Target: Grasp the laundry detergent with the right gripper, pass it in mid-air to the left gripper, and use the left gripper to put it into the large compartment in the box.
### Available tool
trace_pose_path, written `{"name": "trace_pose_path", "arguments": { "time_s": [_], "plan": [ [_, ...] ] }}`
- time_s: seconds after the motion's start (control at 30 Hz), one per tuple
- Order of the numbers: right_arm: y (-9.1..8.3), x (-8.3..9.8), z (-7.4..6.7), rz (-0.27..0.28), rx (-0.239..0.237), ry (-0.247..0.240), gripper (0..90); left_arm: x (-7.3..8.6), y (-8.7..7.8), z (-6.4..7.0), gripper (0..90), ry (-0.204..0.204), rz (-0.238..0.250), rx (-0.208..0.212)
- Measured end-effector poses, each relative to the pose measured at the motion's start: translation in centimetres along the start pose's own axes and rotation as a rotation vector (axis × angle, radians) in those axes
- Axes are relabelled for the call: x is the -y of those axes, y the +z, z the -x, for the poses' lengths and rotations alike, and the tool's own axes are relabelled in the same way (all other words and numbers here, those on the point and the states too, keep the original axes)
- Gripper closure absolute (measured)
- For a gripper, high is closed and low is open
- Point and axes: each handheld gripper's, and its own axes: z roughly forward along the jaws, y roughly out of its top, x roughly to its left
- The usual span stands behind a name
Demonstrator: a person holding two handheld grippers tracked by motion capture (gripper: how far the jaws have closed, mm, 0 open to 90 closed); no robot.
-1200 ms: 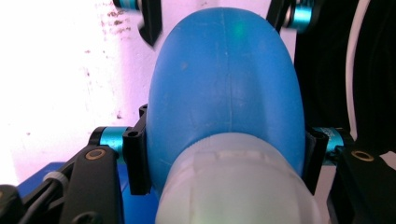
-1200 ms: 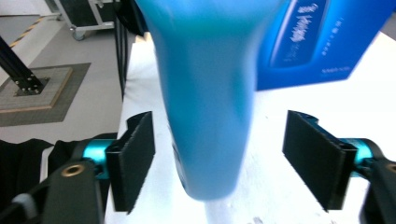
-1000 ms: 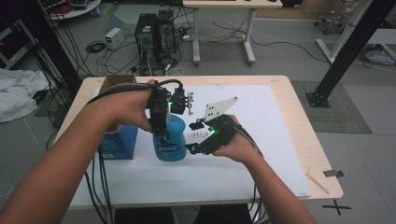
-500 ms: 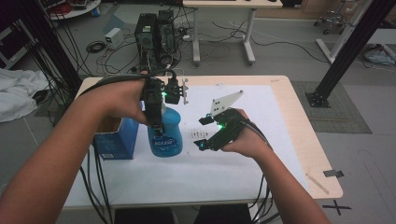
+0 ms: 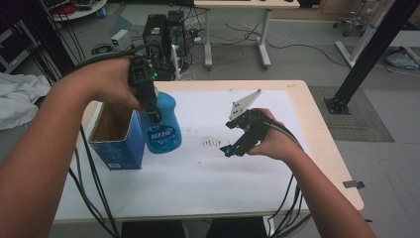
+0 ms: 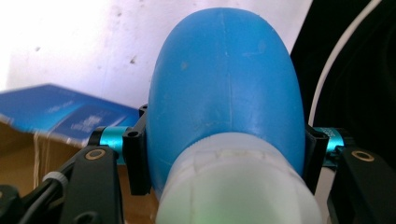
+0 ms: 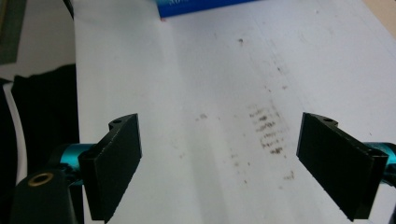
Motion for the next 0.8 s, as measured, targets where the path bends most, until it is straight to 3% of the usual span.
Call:
{"name": "trace_pose_path", "arguments": {
  "time_s": [0.4,0.47,0.53,0.8],
  "plan": [
    [0.0,0.2,0.0,-0.015,0.003,-0.005,13.2,3.7,-3.3,-2.8,38.2,-0.275,0.074,-0.06],
    [0.0,0.2,-0.1,-0.02,0.003,-0.009,13.2,3.9,-3.4,-2.8,38.2,-0.293,0.082,-0.064],
    [0.1,0.2,-0.1,-0.028,-0.002,-0.007,13.2,5.0,-4.2,-3.4,38.2,-0.363,0.102,-0.077],
    [-0.1,0.4,0.0,-0.031,0.0,-0.006,13.2,7.9,-5.1,-5.1,38.2,-0.482,0.126,-0.083]
  ]
}}
